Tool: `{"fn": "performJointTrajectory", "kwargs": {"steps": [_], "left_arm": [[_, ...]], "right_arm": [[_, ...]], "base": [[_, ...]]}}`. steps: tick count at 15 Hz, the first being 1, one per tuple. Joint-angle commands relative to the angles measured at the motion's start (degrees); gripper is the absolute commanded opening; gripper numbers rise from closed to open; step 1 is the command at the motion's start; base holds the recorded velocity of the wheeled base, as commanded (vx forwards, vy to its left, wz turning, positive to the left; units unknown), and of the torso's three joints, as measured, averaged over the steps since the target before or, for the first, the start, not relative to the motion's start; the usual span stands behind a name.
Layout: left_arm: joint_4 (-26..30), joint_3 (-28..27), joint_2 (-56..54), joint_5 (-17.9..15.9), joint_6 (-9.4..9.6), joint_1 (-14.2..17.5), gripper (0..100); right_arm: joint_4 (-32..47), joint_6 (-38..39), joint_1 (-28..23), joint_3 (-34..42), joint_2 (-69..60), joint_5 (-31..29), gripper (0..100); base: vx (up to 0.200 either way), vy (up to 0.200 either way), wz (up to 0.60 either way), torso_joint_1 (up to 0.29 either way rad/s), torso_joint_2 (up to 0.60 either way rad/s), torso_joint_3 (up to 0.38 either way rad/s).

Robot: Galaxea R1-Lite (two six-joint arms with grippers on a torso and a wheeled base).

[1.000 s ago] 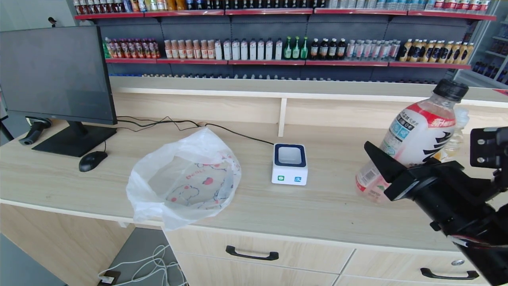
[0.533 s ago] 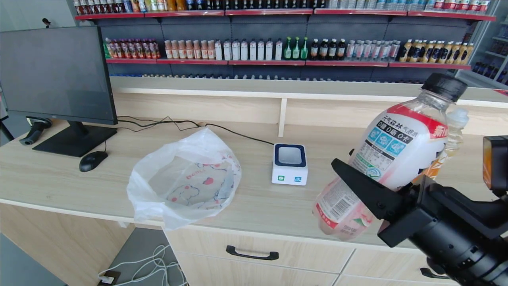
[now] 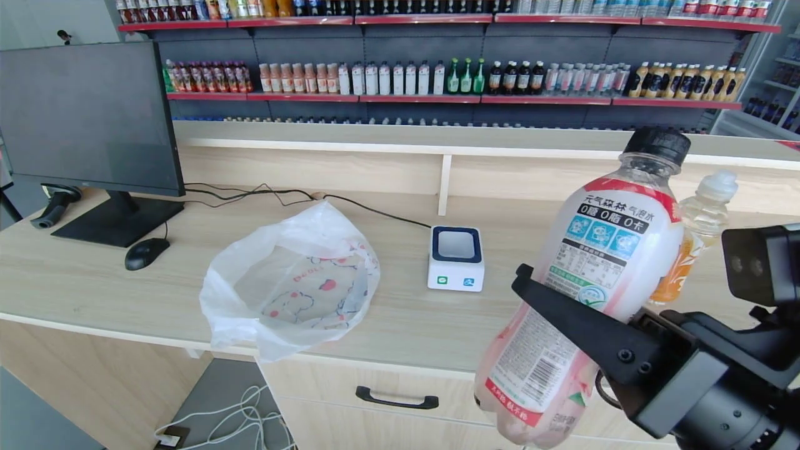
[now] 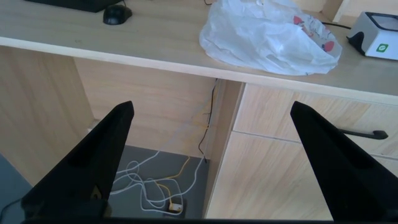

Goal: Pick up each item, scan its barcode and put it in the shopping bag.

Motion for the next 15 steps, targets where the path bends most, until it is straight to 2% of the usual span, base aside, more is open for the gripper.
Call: {"fn": "performJointTrajectory", "kwargs": {"steps": [1,8,15], "left_arm": [[-0.08,0.00,0.06,0.02,0.08,0.00,100],[-0.08,0.00,-0.02,0.02,0.87,0.00,100],[0.09,0.00,-0.02,0.02,0.78,0.00,100]], "right_arm": [[-0.06,3.26,2.26,-0.32,-0.96,0.04,0],[-0.06,12.66,4.01,-3.13,0.45,-0.13,0],[-0.06,12.92,4.01,-4.36,1.76,-0.13,0]], "base": [[0.000,0.000,0.00,0.000,0.00,0.000],[0.000,0.000,0.00,0.000,0.00,0.000],[0.000,0.000,0.00,0.000,0.00,0.000]]}}
